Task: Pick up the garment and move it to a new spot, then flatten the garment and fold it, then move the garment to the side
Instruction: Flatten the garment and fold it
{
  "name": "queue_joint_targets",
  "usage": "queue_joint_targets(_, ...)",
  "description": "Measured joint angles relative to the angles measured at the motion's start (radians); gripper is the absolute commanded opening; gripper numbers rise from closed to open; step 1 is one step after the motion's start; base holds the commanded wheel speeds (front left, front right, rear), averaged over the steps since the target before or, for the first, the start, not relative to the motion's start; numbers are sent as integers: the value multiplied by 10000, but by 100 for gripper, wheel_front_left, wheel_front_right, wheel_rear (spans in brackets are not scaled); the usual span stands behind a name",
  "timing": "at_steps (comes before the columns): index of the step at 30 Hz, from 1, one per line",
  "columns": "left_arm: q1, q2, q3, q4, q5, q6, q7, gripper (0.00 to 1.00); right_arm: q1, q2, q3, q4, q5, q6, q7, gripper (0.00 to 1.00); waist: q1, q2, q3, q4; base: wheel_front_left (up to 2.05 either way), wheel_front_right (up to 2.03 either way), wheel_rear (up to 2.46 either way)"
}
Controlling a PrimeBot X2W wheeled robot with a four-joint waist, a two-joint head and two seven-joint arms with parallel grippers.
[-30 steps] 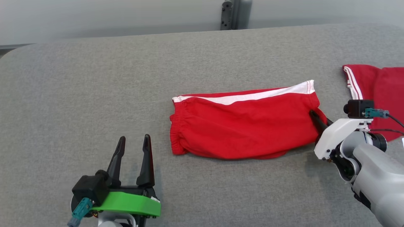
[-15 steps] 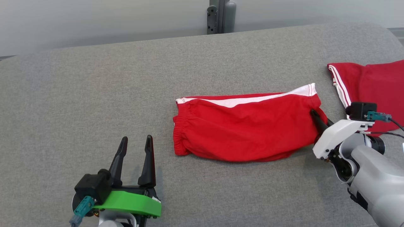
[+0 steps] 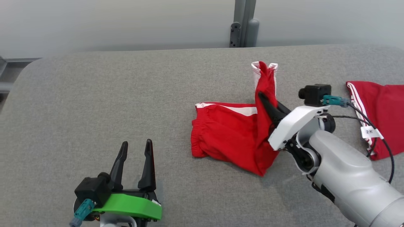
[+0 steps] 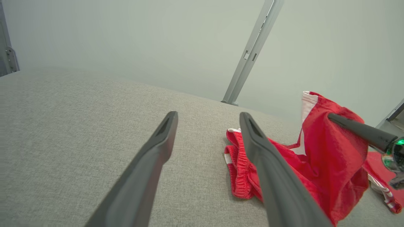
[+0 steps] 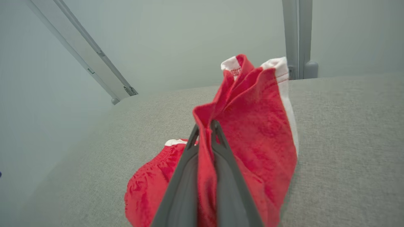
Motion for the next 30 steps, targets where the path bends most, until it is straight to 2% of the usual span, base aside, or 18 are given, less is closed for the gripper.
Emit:
queue_joint_targets(6, 68, -29, -63, -8, -15, 0, 0, 100, -13, 834, 94, 205, -130, 0, 295, 0, 0, 0, -132, 573, 0, 0, 0)
queue_joint_targets(20, 103, -82, -219, 113, -35, -33, -13, 100, -261, 2046, 163, 2577, -313, -2, 435, 0, 0, 0, -248, 1702, 0, 0, 0)
queue_joint_targets(21, 105, -86, -228, 128, -35, -33, -13, 100, -274, 2127, 194, 2736, -314, -2, 435, 28, 0, 0, -258, 1733, 0, 0, 0)
queue_joint_targets(22, 106, -90, -238, 136, -40, -33, -15, 100, -280, 2190, 242, 2857, -314, -2, 451, 76, 0, 0, -271, 1751, 0, 0, 0)
queue_joint_targets(23, 107, -94, -247, 148, -44, -33, -15, 100, -280, 2236, 297, 2913, -313, -2, 476, 100, 0, 0, -285, 1760, 0, 0, 0)
queue_joint_targets(30, 186, -102, -261, 176, -59, -31, -38, 100, -254, 2372, 662, 2591, -132, -2, 303, 100, 0, 0, -357, 1658, 0, 0, 0)
